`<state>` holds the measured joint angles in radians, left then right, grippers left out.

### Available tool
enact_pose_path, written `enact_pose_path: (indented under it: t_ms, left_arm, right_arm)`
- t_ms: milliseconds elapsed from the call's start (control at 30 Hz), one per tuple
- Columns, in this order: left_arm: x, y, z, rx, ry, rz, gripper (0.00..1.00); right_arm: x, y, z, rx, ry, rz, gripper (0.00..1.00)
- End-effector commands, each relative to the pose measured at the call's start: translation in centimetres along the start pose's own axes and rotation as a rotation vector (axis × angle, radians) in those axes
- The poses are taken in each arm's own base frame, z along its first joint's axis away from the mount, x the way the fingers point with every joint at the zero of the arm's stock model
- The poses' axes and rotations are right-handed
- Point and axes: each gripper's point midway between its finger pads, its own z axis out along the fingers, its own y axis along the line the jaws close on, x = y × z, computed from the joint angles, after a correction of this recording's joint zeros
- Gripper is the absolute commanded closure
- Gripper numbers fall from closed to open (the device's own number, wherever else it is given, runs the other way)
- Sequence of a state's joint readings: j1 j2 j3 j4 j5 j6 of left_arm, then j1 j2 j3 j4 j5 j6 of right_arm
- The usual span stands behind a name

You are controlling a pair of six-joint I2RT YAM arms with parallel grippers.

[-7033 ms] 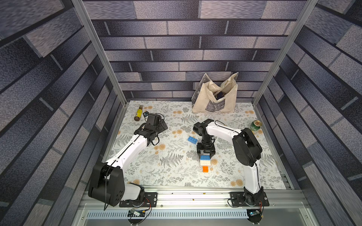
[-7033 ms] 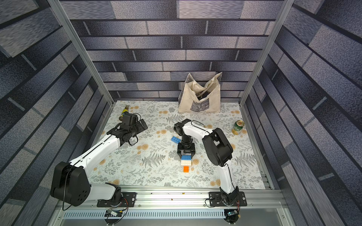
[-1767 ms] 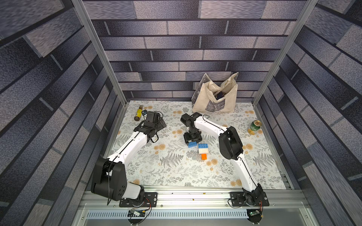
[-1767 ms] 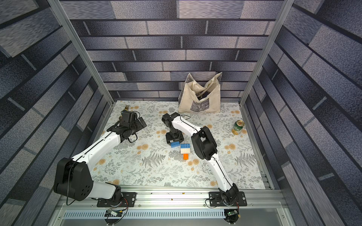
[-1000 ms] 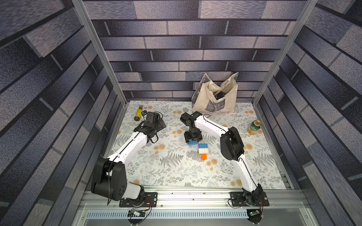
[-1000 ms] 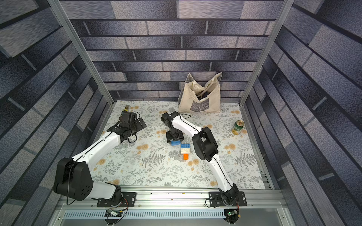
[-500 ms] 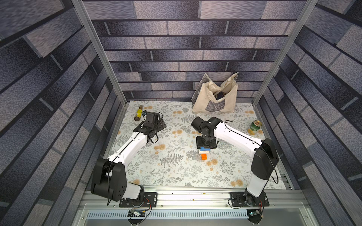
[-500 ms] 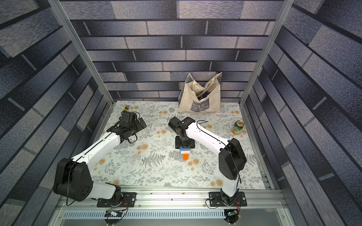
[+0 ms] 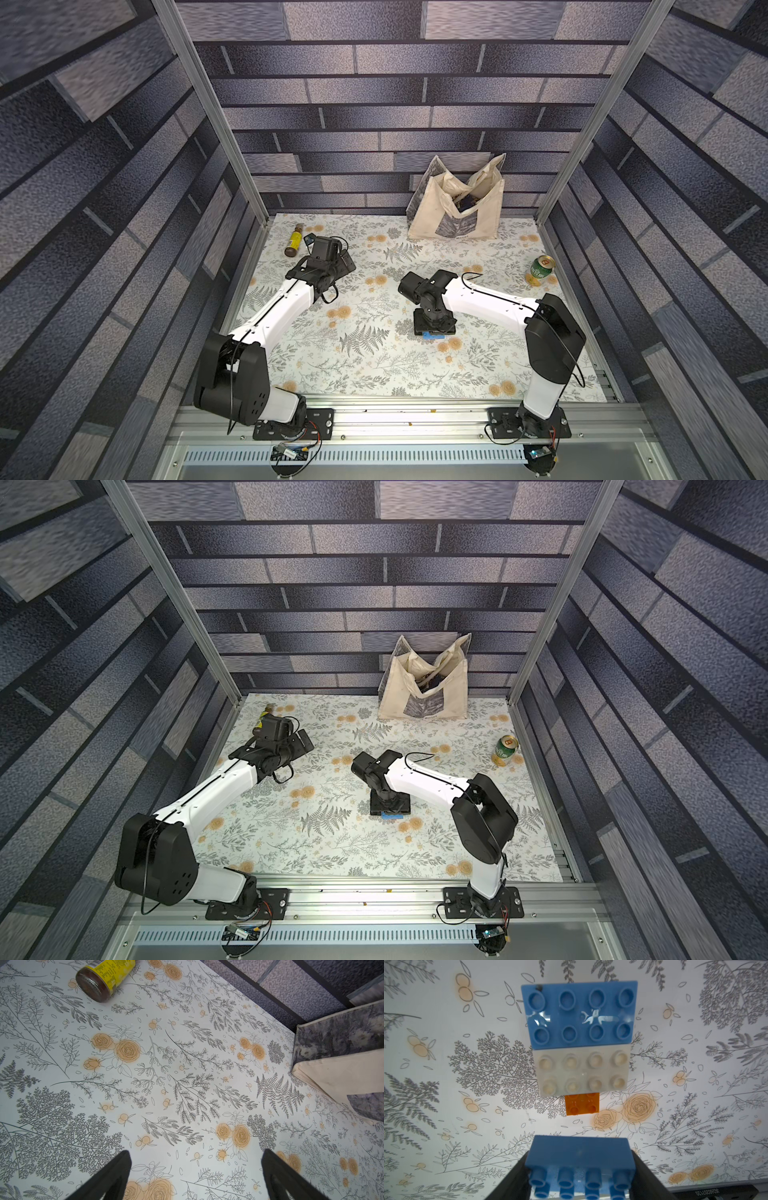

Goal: Assemble a rectangle with lego
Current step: Assemble the lego brick with the lego brick.

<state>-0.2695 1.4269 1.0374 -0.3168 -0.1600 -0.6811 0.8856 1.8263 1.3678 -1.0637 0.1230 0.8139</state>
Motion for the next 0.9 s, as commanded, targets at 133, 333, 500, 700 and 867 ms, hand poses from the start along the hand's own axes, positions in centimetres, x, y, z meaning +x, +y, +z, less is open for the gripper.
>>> enact_pose_path:
  t_ms: [133,333,500,700,867]
  left_arm:
    - [-0.3,-0.8,0.1,0.015,0.0,0.008,0.0]
    - [-0.3,-0.7,0.1,0.014,0.001,0.005,0.0]
    - [-0.3,-0.7,0.1,0.012,0.002,0.008,0.0]
    - [-0.4,-0.8,0.2,0.011,0.0,0.008,0.0]
    - [-0.4,-0.8,0.4,0.011,0.004,0.008,0.0]
  right_arm:
    - [-0.4,0.5,1.2,0.01,0.015,-0.018,0.81]
    - [-0.5,0.4,1.7,-0.002,0.023,-0.006,0.81]
    - [-0.6,0.0,2.1,0.012,0.036,0.006,0.81]
    - [-0.7,-0.5,2.5,0.007,0.043,0.03,0.81]
    - [-0.8,-0.7,3.0,0.009,0.052,0.037,0.8]
